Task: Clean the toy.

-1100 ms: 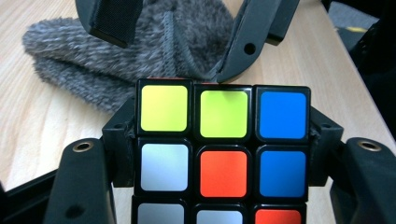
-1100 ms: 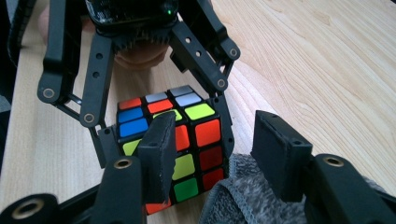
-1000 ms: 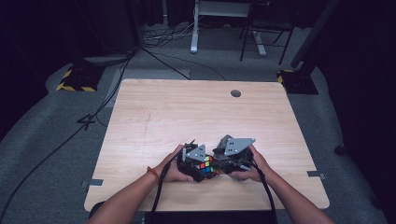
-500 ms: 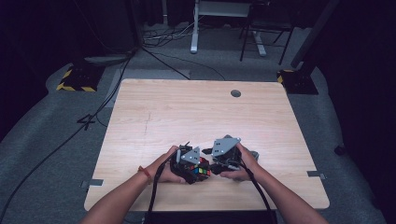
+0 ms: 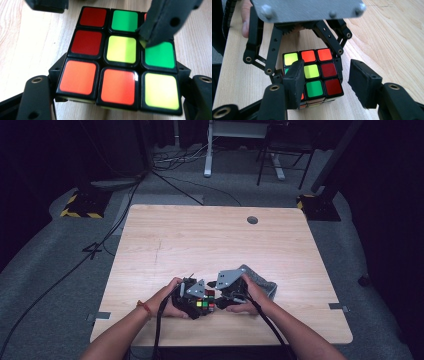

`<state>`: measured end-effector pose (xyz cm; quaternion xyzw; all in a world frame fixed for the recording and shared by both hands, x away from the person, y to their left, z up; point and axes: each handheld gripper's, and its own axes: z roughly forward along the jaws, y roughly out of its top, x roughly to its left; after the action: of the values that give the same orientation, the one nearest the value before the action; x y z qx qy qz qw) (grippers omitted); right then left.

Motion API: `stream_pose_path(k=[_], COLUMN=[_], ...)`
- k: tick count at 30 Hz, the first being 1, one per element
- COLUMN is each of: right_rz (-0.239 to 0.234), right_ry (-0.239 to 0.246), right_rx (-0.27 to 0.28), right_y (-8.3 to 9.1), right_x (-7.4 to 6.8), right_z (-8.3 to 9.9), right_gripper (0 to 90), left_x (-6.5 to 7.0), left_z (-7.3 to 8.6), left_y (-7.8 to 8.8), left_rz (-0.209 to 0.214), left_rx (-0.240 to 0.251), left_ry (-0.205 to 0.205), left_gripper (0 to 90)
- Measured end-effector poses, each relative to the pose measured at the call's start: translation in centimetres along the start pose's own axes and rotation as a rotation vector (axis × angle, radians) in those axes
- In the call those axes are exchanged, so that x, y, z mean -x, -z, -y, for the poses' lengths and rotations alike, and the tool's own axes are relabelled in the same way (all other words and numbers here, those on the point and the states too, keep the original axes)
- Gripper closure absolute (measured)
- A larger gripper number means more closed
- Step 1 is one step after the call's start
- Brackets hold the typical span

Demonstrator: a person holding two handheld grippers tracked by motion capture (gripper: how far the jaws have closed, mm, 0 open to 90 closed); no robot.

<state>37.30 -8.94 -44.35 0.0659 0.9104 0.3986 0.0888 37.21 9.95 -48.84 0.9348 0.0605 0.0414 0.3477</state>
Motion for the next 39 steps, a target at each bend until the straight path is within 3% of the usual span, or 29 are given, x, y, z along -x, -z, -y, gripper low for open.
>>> stream_pose_path(k=[5, 9, 12, 17, 19, 21, 25, 28, 29, 33, 39], right_rz=[-0.007, -0.002, 0.019, 0.088, 0.115, 0.142, 0.171, 0.173, 0.181, 0.182, 0.178], right_ry=[-0.011, -0.015, -0.035, -0.07, -0.096, -0.123, -0.167, -0.188, -0.193, -0.222, -0.238], right_rx=[0.008, 0.014, 0.022, 0.011, 0.001, -0.008, -0.028, -0.051, -0.059, -0.062, -0.064], right_y=[0.1, 1.4, 3.1, 6.0, 7.0, 8.0, 8.8, 9.2, 9.2, 9.2, 8.8], right_x=[0.1, 0.2, 0.7, 1.7, 2.2, 2.7, 3.4, 3.6, 3.7, 3.9, 4.0], right_z=[0.2, 0.8, 1.8, 3.9, 5.1, 6.4, 8.6, 10.0, 10.4, 11.6, 12.4], right_gripper=[44.1, 42.6, 42.2, 42.0, 41.9, 41.9, 42.0, 41.8, 41.8, 41.8, 41.6], left_x=[0.1, 0.0, -0.5, -1.4, -1.8, -2.2, -2.7, -2.7, -2.6, -2.0, -0.9], left_z=[0.1, 0.4, 1.1, 2.2, 2.8, 3.2, 3.7, 3.8, 3.8, 3.2, 1.7], left_y=[0.4, 1.2, 2.0, 2.9, 3.2, 3.4, 3.7, 3.7, 3.6, 3.0, 1.8], left_rz=[-0.021, -0.065, -0.107, -0.177, -0.199, -0.248, -0.306, -0.264, -0.225, -0.179, -0.173], left_rx=[0.004, -0.009, 0.011, 0.005, 0.026, 0.003, 0.016, 0.025, 0.035, 0.049, 0.081], left_ry=[0.009, 0.017, 0.062, 0.119, 0.162, 0.191, 0.255, 0.257, 0.252, 0.26, 0.297], left_gripper=[23.6, 17.9, 16.2, 15.9, 16.7, 16.9, 19.3, 19.8, 19.1, 15.9, 15.9])
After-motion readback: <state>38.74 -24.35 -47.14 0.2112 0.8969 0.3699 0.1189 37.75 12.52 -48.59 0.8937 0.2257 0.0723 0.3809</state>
